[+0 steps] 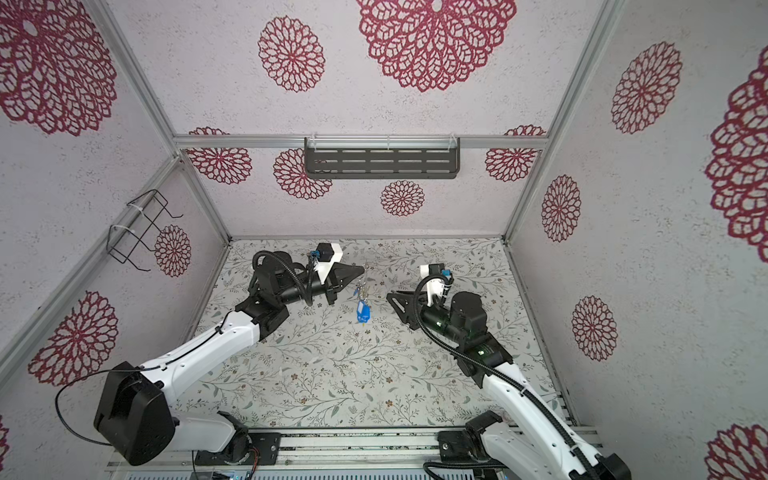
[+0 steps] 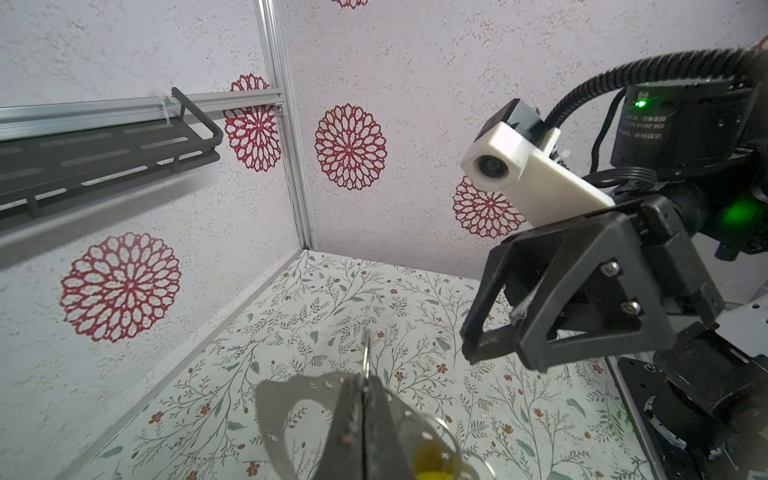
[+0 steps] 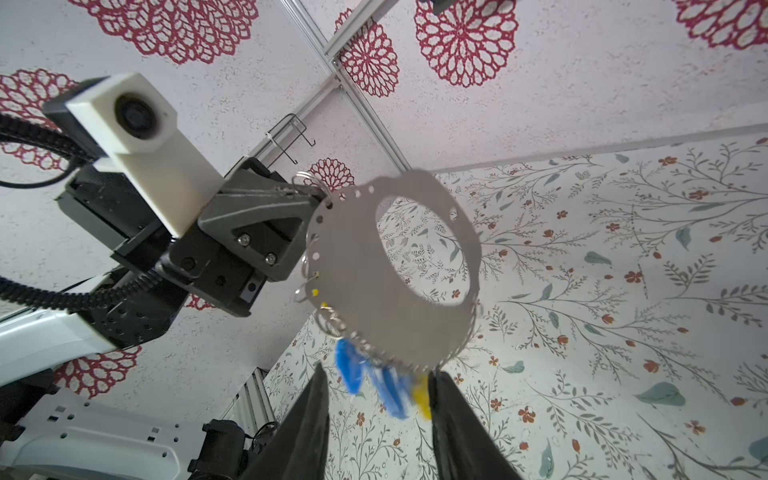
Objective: Remove the keys from the keyring
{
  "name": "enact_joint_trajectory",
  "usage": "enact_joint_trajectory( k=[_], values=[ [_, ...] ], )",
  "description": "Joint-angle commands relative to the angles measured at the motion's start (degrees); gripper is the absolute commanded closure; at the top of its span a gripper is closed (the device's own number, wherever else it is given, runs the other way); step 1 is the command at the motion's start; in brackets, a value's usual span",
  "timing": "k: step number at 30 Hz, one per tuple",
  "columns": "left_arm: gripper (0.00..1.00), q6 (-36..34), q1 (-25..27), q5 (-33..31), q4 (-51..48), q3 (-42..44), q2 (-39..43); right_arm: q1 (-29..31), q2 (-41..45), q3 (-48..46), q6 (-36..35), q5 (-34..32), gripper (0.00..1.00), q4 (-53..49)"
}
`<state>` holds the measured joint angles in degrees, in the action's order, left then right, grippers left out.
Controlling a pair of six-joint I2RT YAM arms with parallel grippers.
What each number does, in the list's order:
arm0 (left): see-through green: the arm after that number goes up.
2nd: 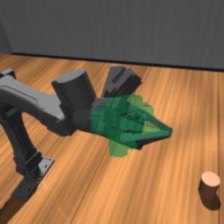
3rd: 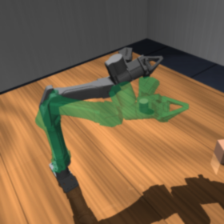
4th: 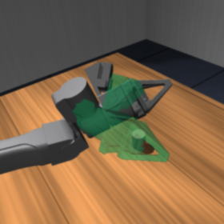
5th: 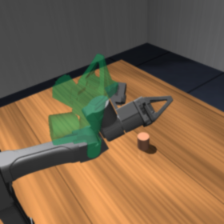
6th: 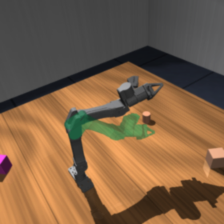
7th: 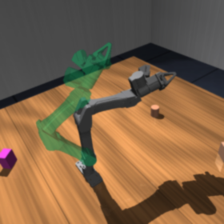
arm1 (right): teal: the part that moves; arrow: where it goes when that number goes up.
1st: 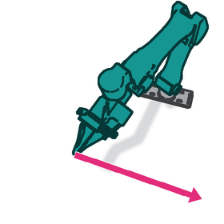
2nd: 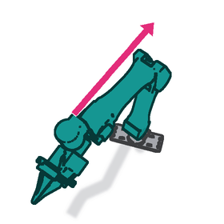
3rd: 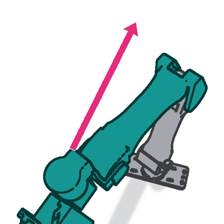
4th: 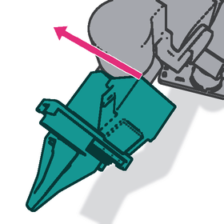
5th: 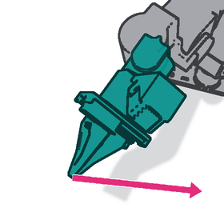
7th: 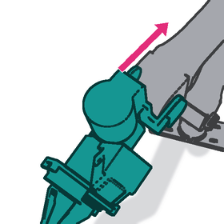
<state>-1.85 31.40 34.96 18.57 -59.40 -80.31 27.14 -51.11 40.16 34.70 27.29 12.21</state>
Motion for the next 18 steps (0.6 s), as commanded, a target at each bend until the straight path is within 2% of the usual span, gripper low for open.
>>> enact_joint_trajectory(
  k=[1, 7, 14, 18],
  values=[
    [1.00, -0.1, 1.1, -3.4, 1.9, -0.9, -1.0, -0.1, -0.2, 2.8, 1.0, 0.8, 0.57, 2.4],
    [1.00, -3.2, 4.3, -15.9, -4.0, -2.9, -2.2, 0.5, -2.2, 5.8, -0.9, -1.2, 0.58, -0.9],
    [1.00, -2.9, 6.3, -23.2, -9.3, -6.1, -3.9, 1.3, -3.3, 8.7, -3.4, -8.8, 0.58, -7.1],
    [1.00, 0.4, 8.4, -35.0, -14.7, -11.0, -6.3, 3.8, -3.7, 7.7, -1.1, -11.2, 0.57, -5.3]
  ],
)
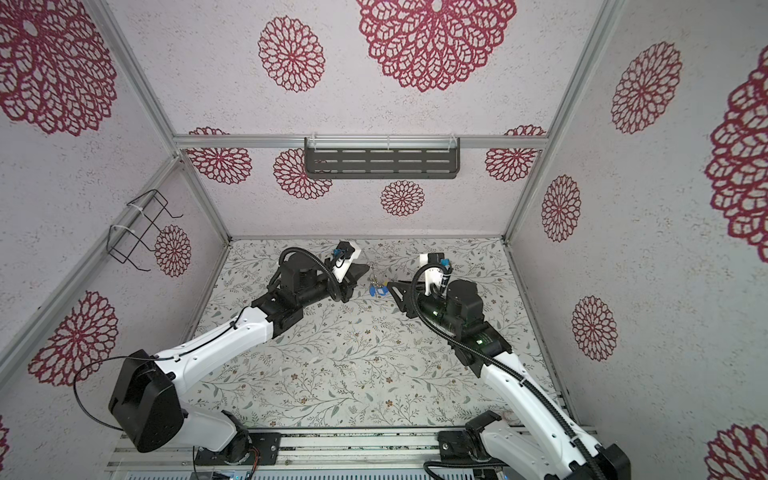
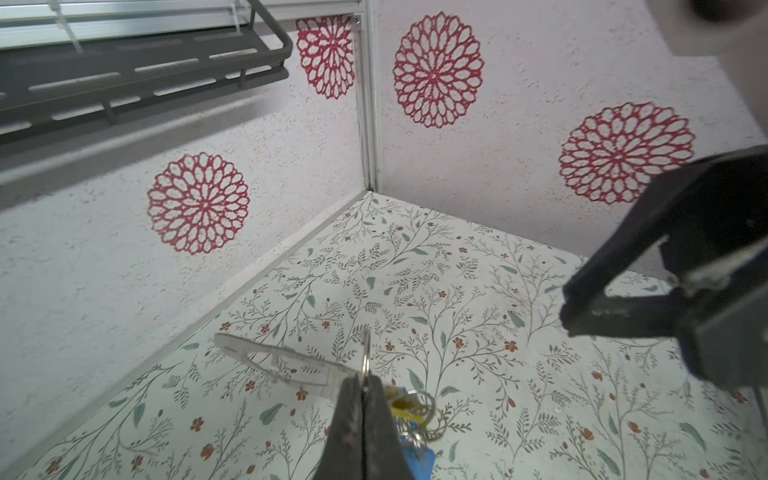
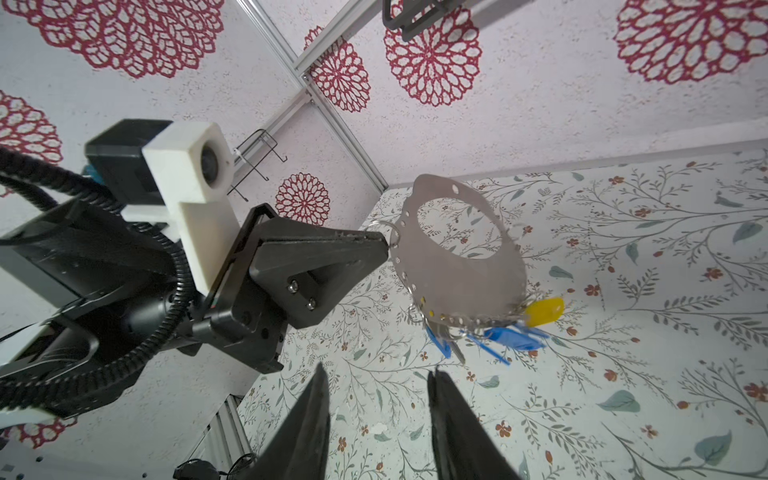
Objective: Remove the keys from the keyring
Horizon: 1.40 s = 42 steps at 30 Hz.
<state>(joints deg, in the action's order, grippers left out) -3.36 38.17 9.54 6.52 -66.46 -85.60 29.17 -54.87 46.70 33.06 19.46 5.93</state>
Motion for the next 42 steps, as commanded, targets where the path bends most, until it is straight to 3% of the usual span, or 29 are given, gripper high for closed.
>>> enact_joint_trajectory(
  k=[1, 4, 10, 21, 30, 36, 42],
  values=[
    [1.00, 3.9, 2.1, -13.1, -4.7, -5.9, -2.0, 3.5, -0.5, 0.6, 0.7, -4.4, 0.56, 1.9],
    [1.00, 9.3, 2.6, -19.4, -10.9, -11.0, -4.4, 7.8, -2.2, -0.1, -1.5, -9.2, 0.52, 1.5],
    [1.00, 15.1, 3.2, -21.6, -13.9, -13.2, -5.4, 9.6, -4.5, -1.9, -4.4, -14.7, 0.50, 4.1],
    [1.00, 29.8, 4.2, -26.3, -22.8, -19.1, -6.4, 9.6, -8.4, -4.8, -5.2, -18.2, 0.44, 14.3],
    [1.00, 49.3, 4.6, -32.2, -36.2, -27.0, -8.9, 12.4, -14.2, -6.1, -6.9, -19.3, 0.42, 26.9],
    [1.00, 59.5, 5.1, -35.8, -40.8, -27.8, -9.2, 14.8, -13.3, -9.1, -9.2, -25.4, 0.41, 31.7],
    [1.00, 67.4, 5.5, -35.8, -42.3, -27.9, -8.1, 15.3, -16.5, -11.6, -12.6, -26.1, 0.41, 42.2]
  ],
)
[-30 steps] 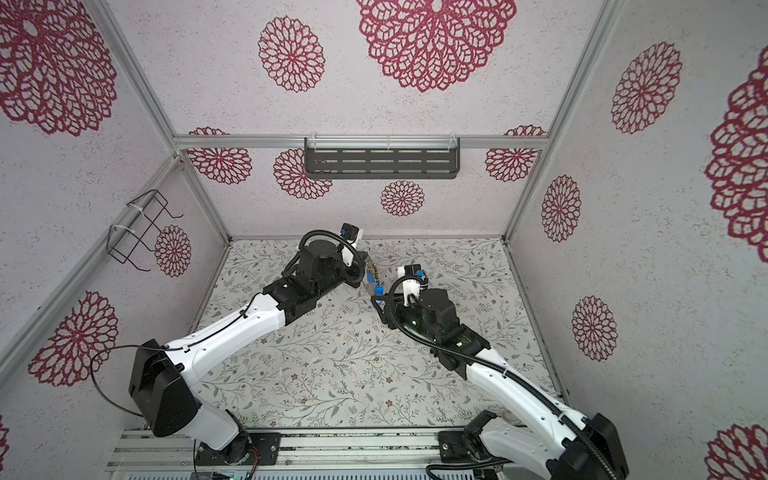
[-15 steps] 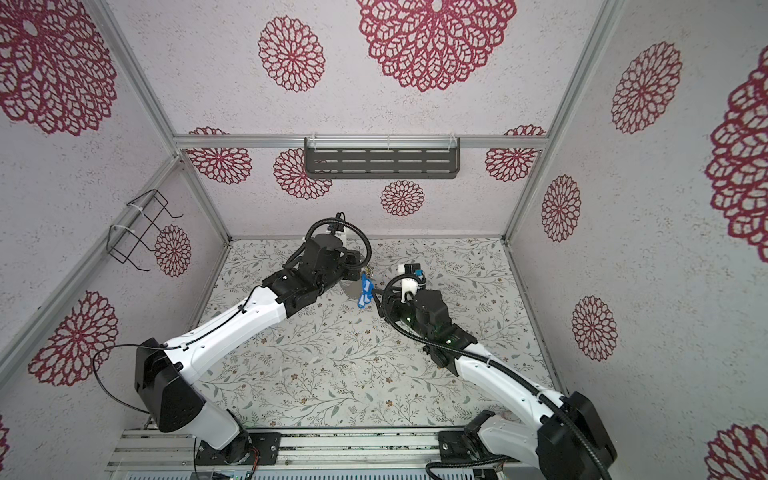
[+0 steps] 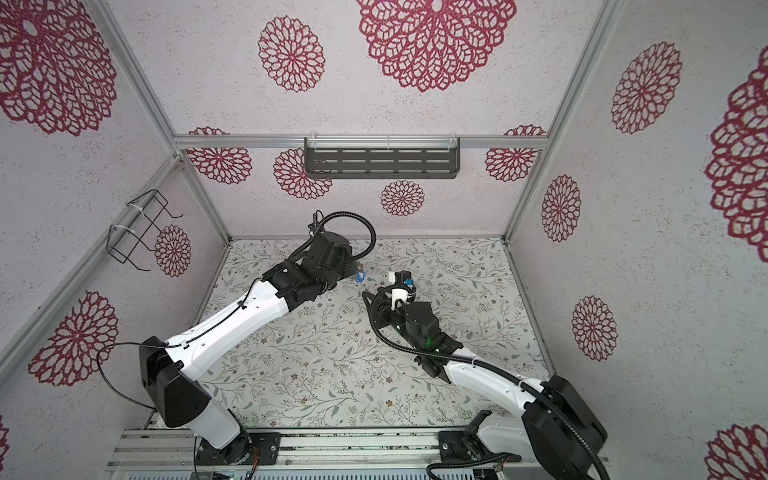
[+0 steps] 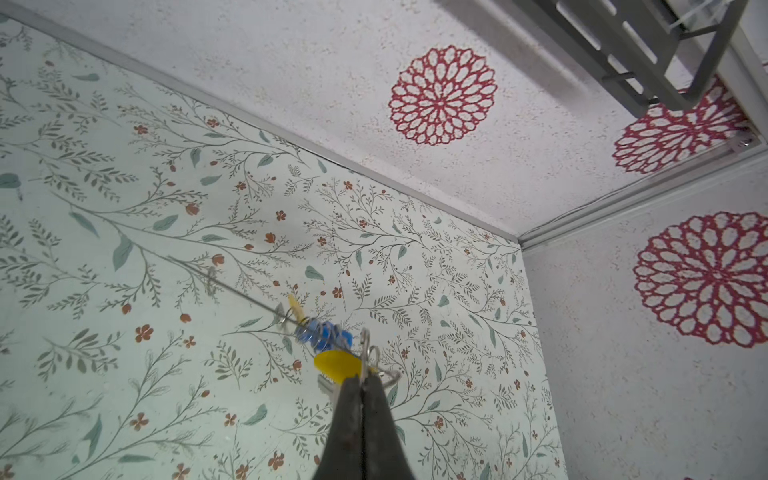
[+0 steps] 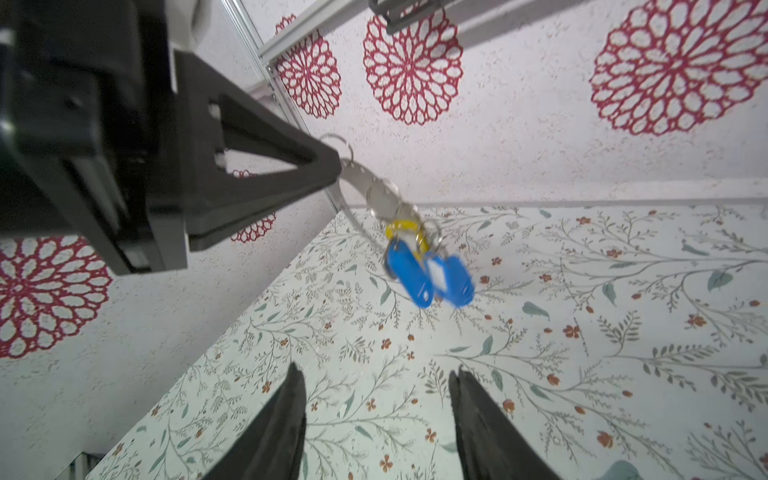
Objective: Remove the keys from the keyring
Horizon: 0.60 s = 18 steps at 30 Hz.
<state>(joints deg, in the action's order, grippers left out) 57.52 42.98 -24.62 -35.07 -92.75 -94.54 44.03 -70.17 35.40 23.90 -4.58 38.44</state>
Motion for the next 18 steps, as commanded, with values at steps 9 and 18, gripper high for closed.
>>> enact_joint_trajectory(
  k=[9, 18],
  values=[
    [1.00, 16.4, 2.1, -2.9, -1.1, -0.4, 4.5, 3.0, -6.7, 0.4, -7.1, -4.5, 0.41, 17.6],
    [1.00, 18.3, 3.0, -3.5, 0.2, 1.3, 7.0, 4.5, -10.1, 2.8, -10.7, -11.2, 0.41, 20.0]
  ],
)
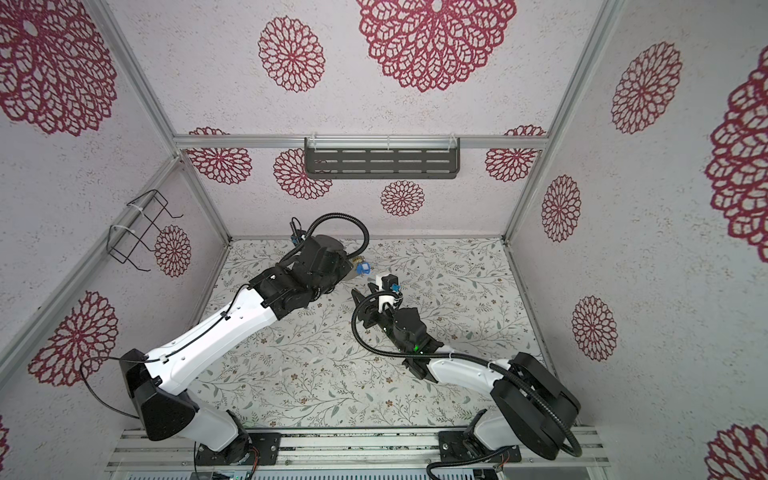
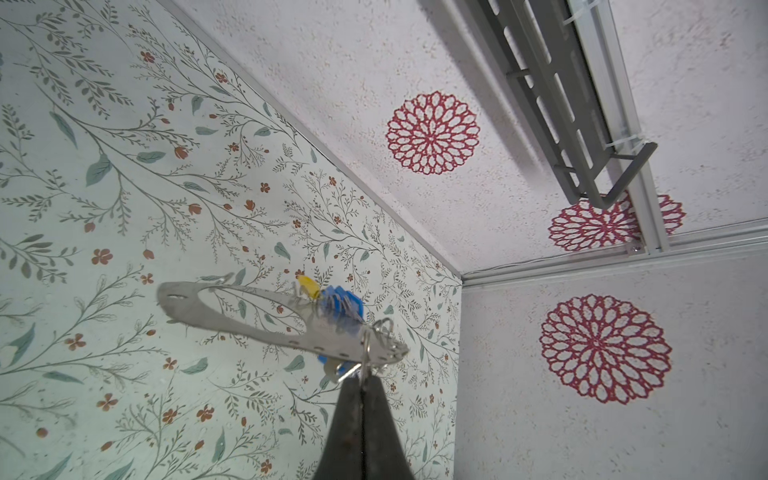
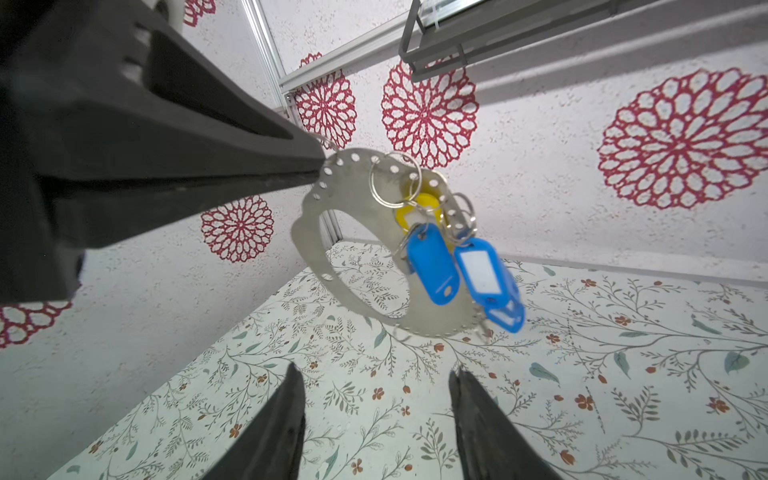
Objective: Remove the keys from the keyring
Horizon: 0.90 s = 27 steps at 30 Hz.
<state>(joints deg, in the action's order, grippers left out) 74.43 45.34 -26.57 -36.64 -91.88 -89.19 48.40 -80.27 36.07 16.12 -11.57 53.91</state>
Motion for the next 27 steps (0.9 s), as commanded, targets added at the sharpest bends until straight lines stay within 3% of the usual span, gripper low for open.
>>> enact_joint_trajectory(
  k=[1, 27],
  values=[
    [1.00, 1.3, 0.7, -1.7, 1.6, 0.3, 1.7, 0.1, -0.2, 2.5, -3.3, -4.7, 0.40, 4.5],
    [1.00, -0.1, 1.6, -3.0, 2.4, 1.8, 5.9, 0.2, -4.4, 12.1, -8.2, -4.4, 0.38, -0.8]
  ],
)
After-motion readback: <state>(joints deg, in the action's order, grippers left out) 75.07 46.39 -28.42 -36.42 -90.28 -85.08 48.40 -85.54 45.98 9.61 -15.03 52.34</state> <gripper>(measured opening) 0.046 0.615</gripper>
